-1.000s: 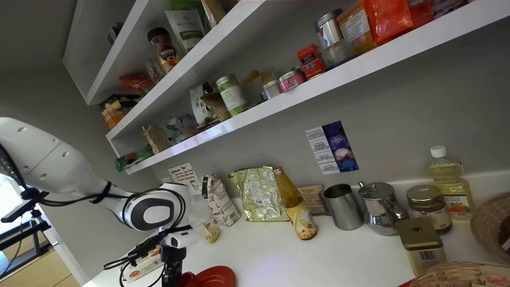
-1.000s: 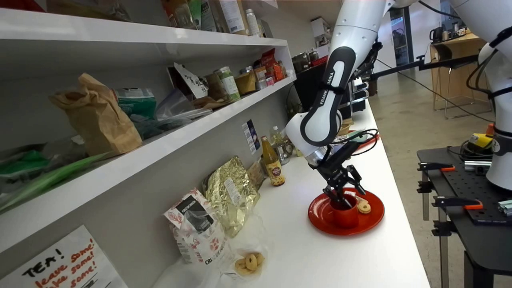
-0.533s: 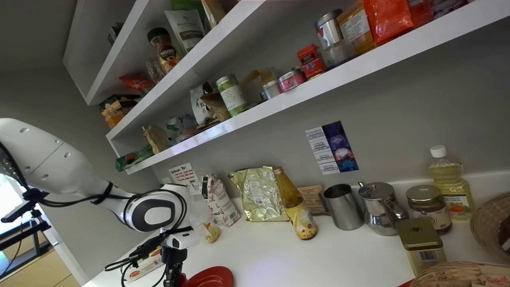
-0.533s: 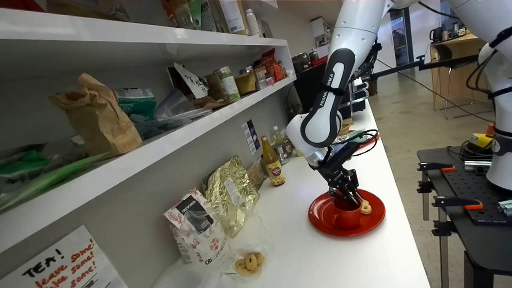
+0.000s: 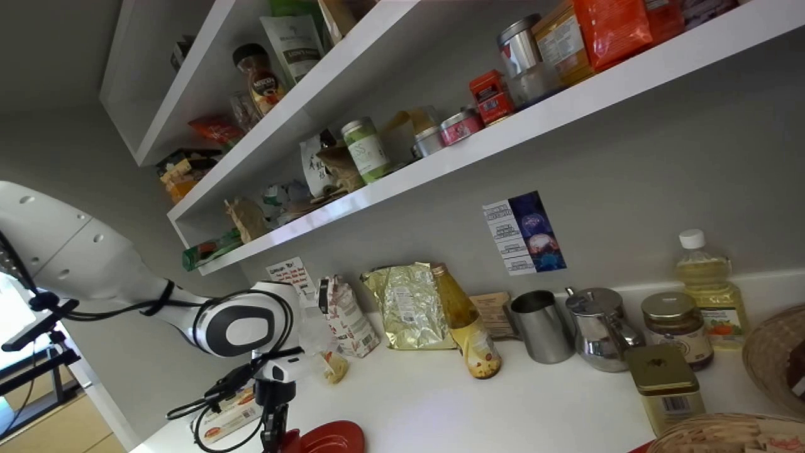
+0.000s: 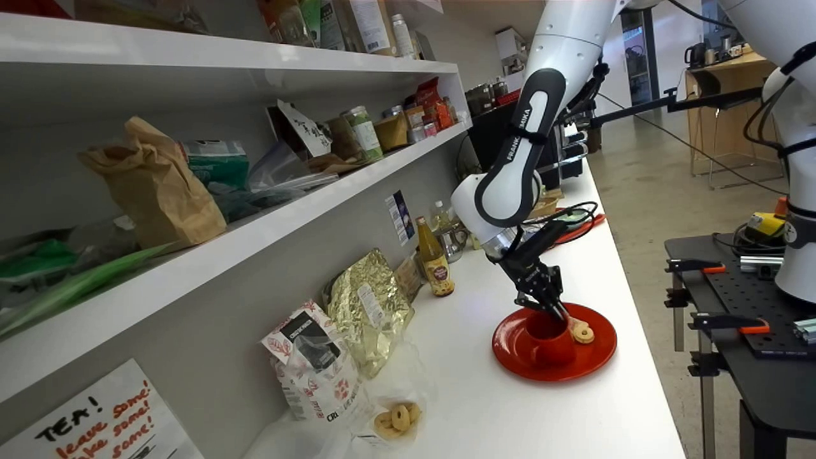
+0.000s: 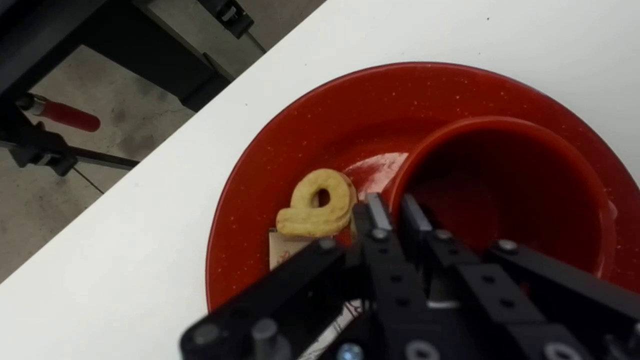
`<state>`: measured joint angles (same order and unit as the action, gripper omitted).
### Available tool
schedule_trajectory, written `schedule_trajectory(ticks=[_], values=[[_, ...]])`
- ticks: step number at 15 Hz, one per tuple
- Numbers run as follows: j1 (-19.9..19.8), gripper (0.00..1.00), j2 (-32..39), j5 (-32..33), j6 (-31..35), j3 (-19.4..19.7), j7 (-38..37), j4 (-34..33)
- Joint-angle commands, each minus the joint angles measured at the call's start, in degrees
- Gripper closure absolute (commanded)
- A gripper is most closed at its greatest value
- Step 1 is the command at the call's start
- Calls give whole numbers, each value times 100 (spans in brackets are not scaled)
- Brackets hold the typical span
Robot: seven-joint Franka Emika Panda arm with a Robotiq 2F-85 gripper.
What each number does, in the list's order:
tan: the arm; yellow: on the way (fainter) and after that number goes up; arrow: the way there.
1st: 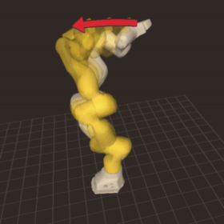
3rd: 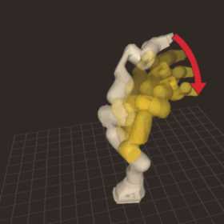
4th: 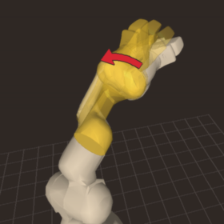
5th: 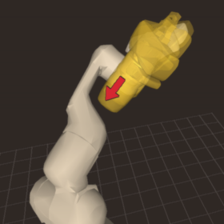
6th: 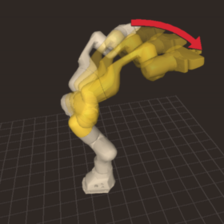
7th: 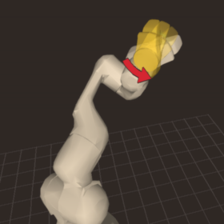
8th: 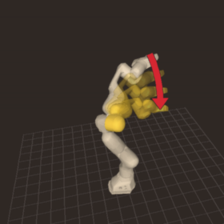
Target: Move the cup off of the plate
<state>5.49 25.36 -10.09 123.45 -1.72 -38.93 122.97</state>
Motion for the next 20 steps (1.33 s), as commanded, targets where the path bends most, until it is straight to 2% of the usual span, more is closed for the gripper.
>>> schedule_trajectory(ticks=[1, 5, 10, 15, 20], values=[[38, 98, -402, -83, -24, 46, 170, 112], [168, 98, -867, 36, -50, -16, 61, 130], [409, 98, -1123, 71, -108, -238, 33, -54], [585, 98, -915, -539, -87, -631, 5, -457], [740, 98, -574, -766, -30, -747, -63, -742]])
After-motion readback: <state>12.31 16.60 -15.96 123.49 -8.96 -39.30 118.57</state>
